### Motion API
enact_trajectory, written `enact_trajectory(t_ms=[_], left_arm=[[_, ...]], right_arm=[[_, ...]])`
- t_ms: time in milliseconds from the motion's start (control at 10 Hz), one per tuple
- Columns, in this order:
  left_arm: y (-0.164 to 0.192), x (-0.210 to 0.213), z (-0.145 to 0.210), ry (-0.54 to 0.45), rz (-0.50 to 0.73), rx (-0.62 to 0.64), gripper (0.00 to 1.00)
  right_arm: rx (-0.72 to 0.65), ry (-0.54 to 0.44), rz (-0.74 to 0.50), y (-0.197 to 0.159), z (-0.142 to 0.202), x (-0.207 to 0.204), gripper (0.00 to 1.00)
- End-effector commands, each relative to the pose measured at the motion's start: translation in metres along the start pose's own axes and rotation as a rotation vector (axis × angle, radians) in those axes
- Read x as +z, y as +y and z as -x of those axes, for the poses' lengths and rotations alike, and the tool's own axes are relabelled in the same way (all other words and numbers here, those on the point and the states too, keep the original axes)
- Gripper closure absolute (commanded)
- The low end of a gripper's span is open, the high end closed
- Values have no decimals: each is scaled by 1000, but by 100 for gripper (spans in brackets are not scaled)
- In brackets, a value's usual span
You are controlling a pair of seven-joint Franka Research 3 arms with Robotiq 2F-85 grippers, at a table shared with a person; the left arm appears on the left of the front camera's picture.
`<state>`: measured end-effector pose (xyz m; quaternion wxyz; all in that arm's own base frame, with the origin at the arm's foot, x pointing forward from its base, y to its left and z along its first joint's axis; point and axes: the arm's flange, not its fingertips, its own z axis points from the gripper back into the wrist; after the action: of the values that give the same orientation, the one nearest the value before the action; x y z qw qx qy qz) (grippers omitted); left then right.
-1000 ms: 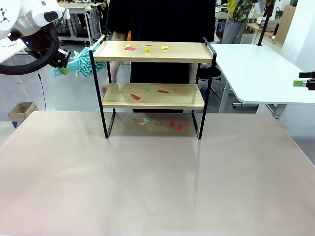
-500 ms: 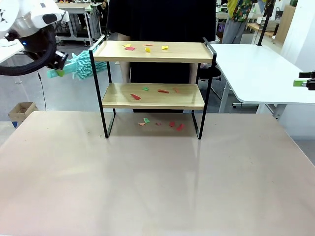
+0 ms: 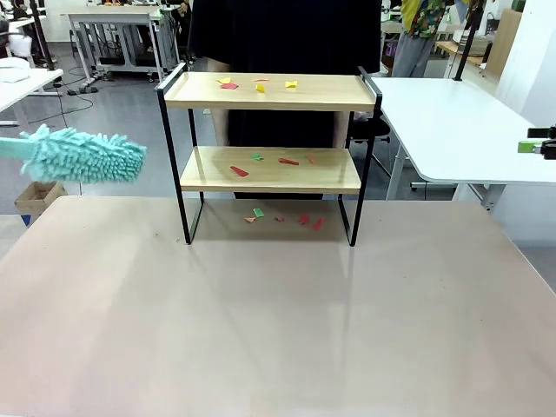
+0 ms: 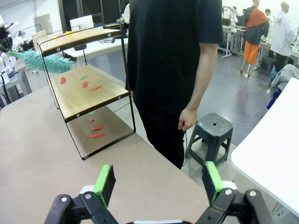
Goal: Clean the shelf.
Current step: Clean the specific section of the Shelf indicated by the human with the Duster.
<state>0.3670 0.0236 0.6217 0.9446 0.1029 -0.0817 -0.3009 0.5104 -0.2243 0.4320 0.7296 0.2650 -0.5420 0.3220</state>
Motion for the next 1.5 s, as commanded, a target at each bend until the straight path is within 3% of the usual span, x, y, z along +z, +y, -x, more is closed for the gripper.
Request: enact_trajectory(t_ms=[0, 400, 700, 900, 1000, 1400], left_arm=[[-6, 22, 28, 37, -16, -235, 87], [-46, 45, 68, 65, 140, -627, 87], [-77, 46, 66, 64, 204, -796, 87], [-83, 42, 56, 70, 179, -777, 87], [-79, 38, 50, 79, 224, -775, 87], [-84, 45, 60, 72, 201, -788, 87]], right_arm=[[4, -3, -1, 1, -3, -1, 0], [4, -3, -1, 1, -3, -1, 0], [4, -3, -1, 1, -3, -1, 0], [4, -3, -1, 1, -3, -1, 0], [4, -3, -1, 1, -3, -1, 0], [4, -3, -1, 1, -3, -1, 0]])
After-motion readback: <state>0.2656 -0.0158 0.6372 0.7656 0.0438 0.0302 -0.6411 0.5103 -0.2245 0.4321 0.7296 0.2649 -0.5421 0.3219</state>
